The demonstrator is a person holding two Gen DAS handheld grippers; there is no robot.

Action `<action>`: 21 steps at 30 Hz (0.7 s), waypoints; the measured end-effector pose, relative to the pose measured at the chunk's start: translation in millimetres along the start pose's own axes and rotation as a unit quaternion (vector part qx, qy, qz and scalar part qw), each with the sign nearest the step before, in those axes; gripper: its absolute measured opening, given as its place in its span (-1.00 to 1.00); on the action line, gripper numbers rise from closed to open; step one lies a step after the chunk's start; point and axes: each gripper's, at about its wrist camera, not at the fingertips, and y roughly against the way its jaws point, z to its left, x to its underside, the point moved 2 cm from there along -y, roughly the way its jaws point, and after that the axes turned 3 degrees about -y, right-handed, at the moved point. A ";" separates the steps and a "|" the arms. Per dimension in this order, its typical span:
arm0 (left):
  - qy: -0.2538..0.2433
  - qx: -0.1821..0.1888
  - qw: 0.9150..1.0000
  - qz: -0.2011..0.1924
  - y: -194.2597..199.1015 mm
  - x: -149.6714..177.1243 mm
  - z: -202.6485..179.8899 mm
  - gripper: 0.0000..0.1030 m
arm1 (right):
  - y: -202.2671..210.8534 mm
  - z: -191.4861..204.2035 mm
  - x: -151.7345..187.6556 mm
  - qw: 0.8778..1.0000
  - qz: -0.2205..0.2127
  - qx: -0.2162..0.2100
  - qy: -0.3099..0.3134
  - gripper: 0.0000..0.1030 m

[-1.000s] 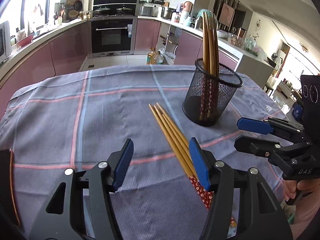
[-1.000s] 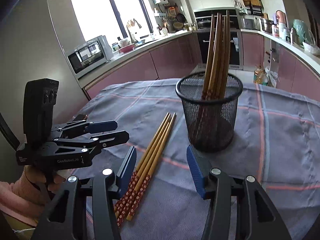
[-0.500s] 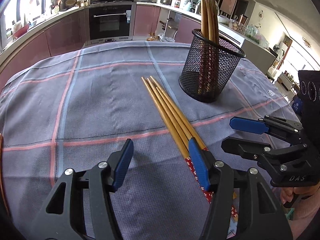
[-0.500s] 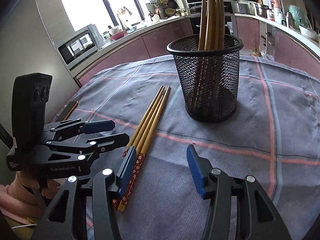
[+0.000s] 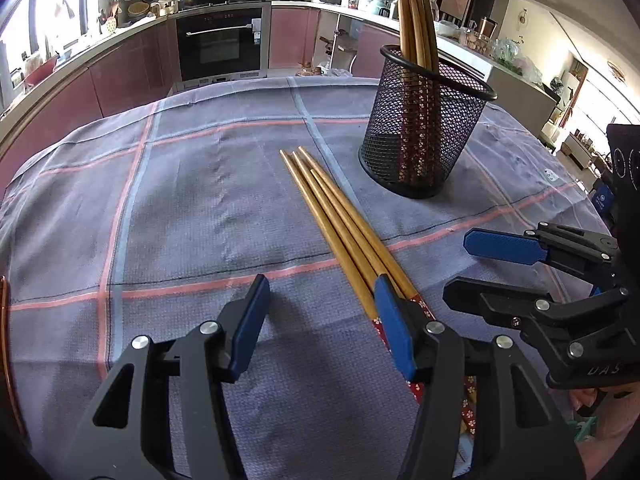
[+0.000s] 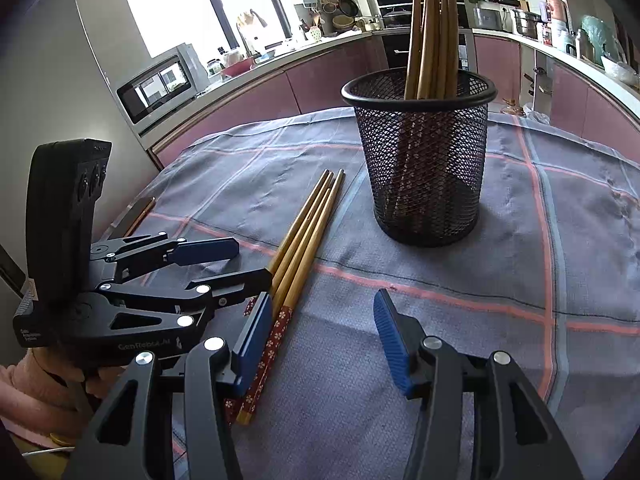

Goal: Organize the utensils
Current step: 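Grasp a chopstick with the left tool while the right tool grasps another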

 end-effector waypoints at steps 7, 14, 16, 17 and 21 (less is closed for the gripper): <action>0.004 -0.001 1.000 0.000 0.4 0.6 2.4 -0.09 | -3.5 6.2 -2.1 1.000 0.003 0.007 0.016 -0.02; 0.013 0.003 1.000 0.002 1.8 2.5 6.3 -0.28 | -14.0 12.0 -4.3 0.999 0.017 0.013 0.034 -0.08; 0.016 0.006 1.000 0.002 2.3 3.4 7.9 -0.31 | -16.0 12.7 -4.2 0.999 0.020 0.015 0.036 -0.13; 0.017 0.006 1.000 0.001 2.5 3.7 8.5 -0.33 | -17.4 13.5 -3.8 0.999 0.022 0.017 0.038 -0.14; 0.022 0.009 1.000 0.001 3.1 4.0 10.3 -0.37 | -20.2 12.8 -3.0 0.998 0.028 0.027 0.041 -0.24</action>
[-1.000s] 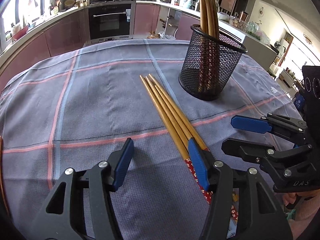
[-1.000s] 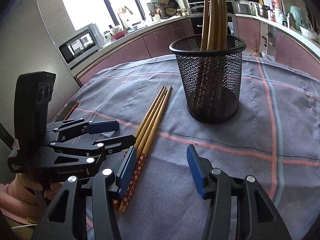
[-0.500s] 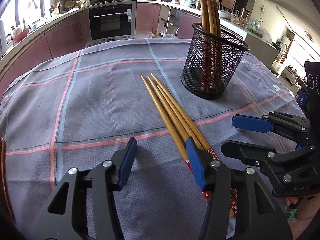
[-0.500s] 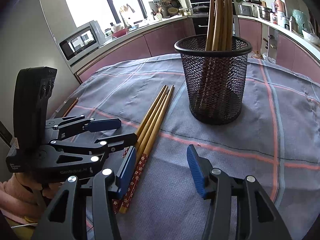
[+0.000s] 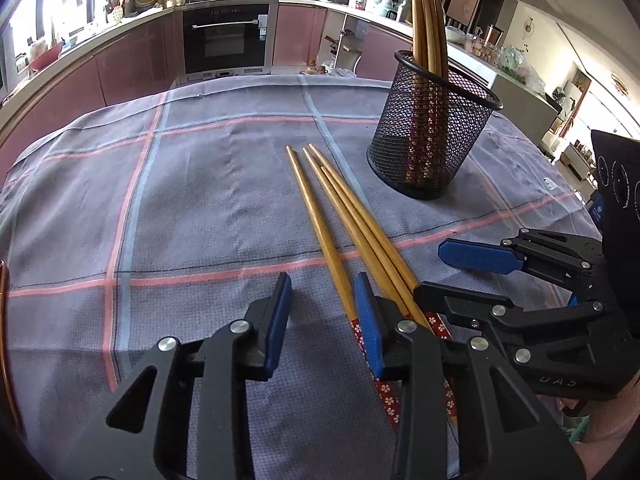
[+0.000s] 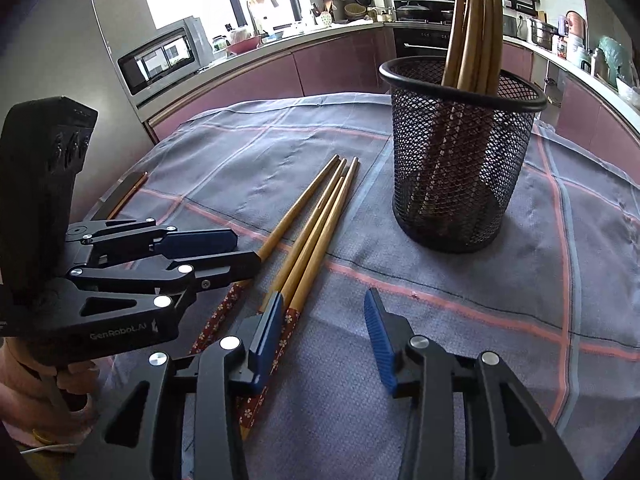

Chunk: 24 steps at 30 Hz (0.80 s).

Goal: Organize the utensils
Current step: 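Grasp a chopstick with the left tool while the right tool grasps another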

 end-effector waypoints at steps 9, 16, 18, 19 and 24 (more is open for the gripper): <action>-0.003 0.001 1.000 0.002 -0.2 -0.4 -0.1 -0.40 | -0.1 -4.6 -2.2 1.000 0.008 0.012 -0.009 -0.36; -0.018 -0.010 1.000 0.007 -4.8 -6.1 -2.6 -0.40 | -6.1 -0.3 -9.5 1.000 0.010 0.022 0.002 -0.37; -0.019 -0.013 1.000 0.008 -7.0 -8.1 -2.3 -0.42 | -9.5 0.8 -12.8 1.000 0.010 0.026 0.006 -0.37; -0.020 -0.014 1.000 0.009 -8.1 -9.6 -2.0 -0.43 | -11.1 0.9 -14.5 0.999 0.010 0.029 0.009 -0.39; -0.019 -0.020 1.000 0.011 -14.1 -16.2 0.6 -0.54 | -18.7 1.4 -22.1 0.999 0.010 0.036 0.014 -0.48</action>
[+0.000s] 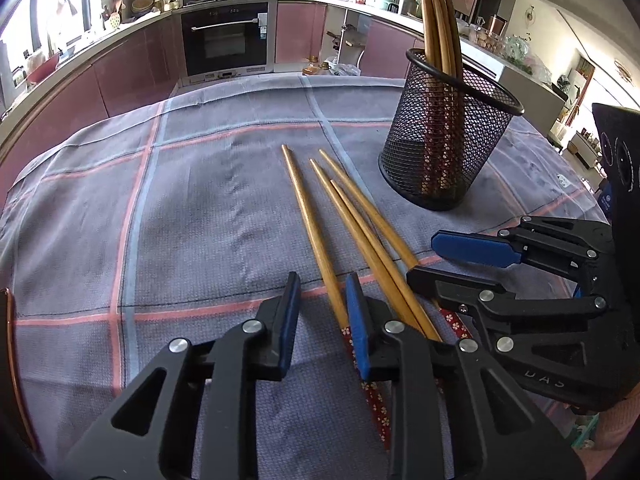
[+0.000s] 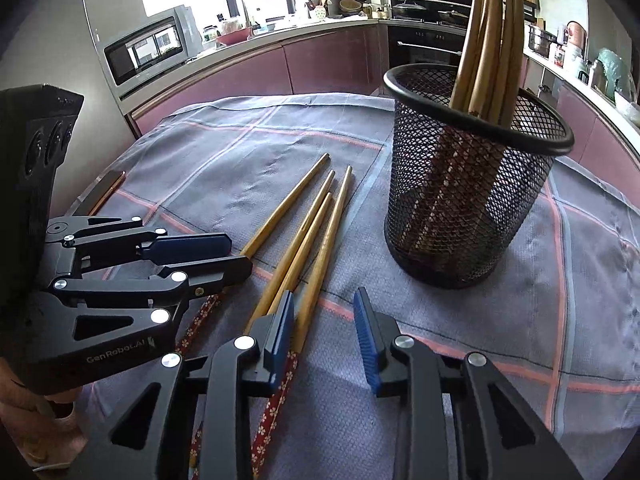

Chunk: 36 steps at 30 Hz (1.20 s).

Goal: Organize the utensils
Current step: 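Grasp a chopstick with the left tool while the right tool grasps another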

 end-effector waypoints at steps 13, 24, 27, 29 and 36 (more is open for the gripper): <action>0.013 0.004 1.000 -0.002 1.7 1.8 2.4 -0.74 | 1.0 -12.0 0.0 1.000 -0.001 -0.010 -0.023 -0.77; 0.044 0.012 0.999 0.000 17.6 23.7 4.4 -0.83 | 3.9 -15.0 2.7 0.999 -0.002 -0.026 -0.039 -0.87; 0.038 0.010 0.999 -0.001 18.0 20.5 3.5 -0.59 | 3.9 -13.9 2.2 0.999 0.000 -0.025 -0.036 -0.87; 0.029 0.002 1.000 -0.001 14.0 14.3 3.2 -0.58 | 2.5 -12.5 1.0 0.999 0.002 -0.022 -0.033 -0.87; 0.002 -0.015 1.000 0.003 -5.6 -6.9 0.6 -0.58 | -4.8 -4.7 -7.1 1.000 0.003 -0.004 -0.014 -0.85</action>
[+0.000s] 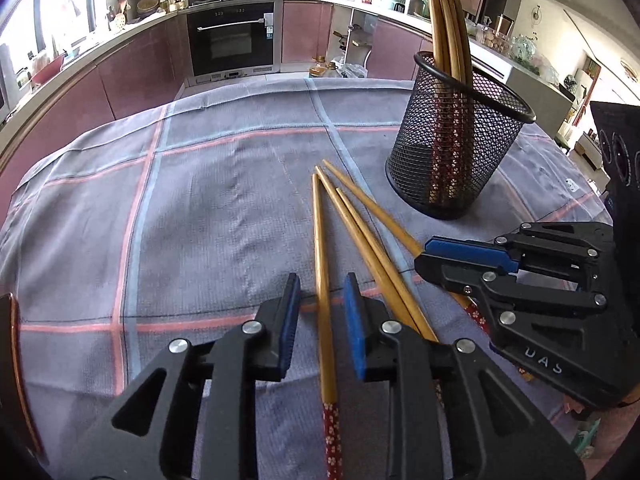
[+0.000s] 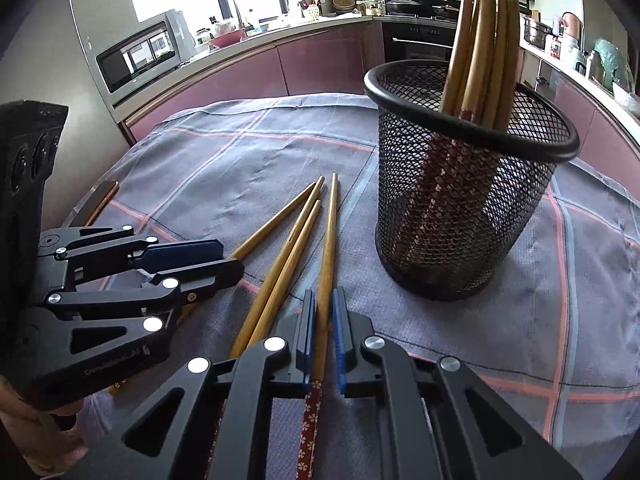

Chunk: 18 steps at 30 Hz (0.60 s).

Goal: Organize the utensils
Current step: 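Grasp a chopstick with the left tool while the right tool grasps another, then lift the right tool's chopstick upright over the cup while the left tool carries its chopstick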

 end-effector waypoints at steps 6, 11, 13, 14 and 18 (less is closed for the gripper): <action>0.001 -0.006 1.000 -0.006 -5.4 -6.2 -1.4 -0.78 | -3.1 -1.3 -2.8 1.000 -0.005 -0.002 -0.005 -0.86; 0.015 -0.002 1.000 -0.008 -5.5 -7.4 -1.2 -0.86 | 0.0 -5.0 -1.8 1.000 -0.010 -0.007 -0.018 -0.89; 0.019 0.001 1.000 -0.011 -3.0 -6.2 -1.8 -0.86 | 2.9 -5.7 -1.5 1.000 -0.014 -0.012 -0.021 -0.89; 0.020 0.002 1.000 -0.013 -1.6 -5.9 -2.0 -0.86 | 4.7 -5.8 -1.5 1.000 -0.015 -0.014 -0.022 -0.89; 0.025 0.009 0.999 -0.020 5.5 -4.8 -1.4 -0.86 | 14.6 -5.8 -1.2 0.999 -0.026 -0.024 -0.021 -0.89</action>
